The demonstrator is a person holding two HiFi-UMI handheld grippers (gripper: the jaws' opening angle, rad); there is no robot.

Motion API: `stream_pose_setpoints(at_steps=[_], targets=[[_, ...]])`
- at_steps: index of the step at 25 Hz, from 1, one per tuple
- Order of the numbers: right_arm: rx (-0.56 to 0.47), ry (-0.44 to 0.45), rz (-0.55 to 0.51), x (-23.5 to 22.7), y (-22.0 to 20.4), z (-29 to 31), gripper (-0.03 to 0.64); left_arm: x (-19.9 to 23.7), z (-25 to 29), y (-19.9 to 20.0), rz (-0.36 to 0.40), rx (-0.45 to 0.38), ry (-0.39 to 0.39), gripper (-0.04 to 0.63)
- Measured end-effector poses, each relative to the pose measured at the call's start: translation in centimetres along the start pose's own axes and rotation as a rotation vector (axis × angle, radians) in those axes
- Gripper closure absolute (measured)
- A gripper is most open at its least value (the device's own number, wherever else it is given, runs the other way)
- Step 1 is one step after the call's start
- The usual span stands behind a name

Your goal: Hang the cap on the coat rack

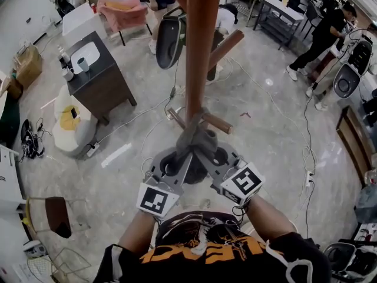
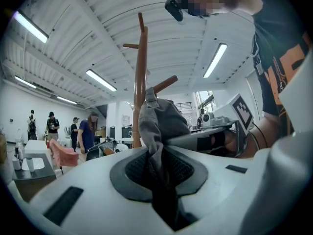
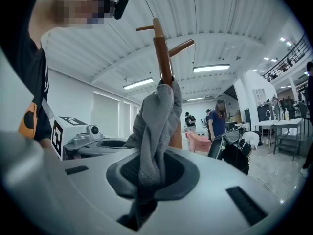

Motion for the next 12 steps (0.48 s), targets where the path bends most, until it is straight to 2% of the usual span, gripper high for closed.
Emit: stream_pose_setpoints(at_steps=[6, 9, 11, 12], targets=[[-0.006, -0.012, -0.024, -0.6, -0.6, 0.1, 0.577, 0.2, 0.5, -0.8, -0.021, -0.033, -0.017, 0.518], [-0.030, -0.022, -0.020, -0.9, -0.9, -0.2, 0.563, 0.4, 0.4, -1.1, -0.032, -0.060, 0.019, 0.494], [-0.081, -0.034, 0.010, -1.4, -0.9, -0.5, 0.500, 0.8, -0.1, -1.5, -0.046, -0.065, 0.038, 0.416], [-0.104, -0.041, 0.028, -1.8, -0.8, -0.7, 0.434, 1.1, -0.4, -1.9, -0.046, -0.057, 0.037, 0.371]])
Point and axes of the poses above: the fingertips, and each gripper's own axes: z forward along the fingers, x to its left, y out of its top, the point moved 6 cm from there along -z, backward along the fingers, and after that the axes turned 12 degrees about z, right-handed, at the moved point
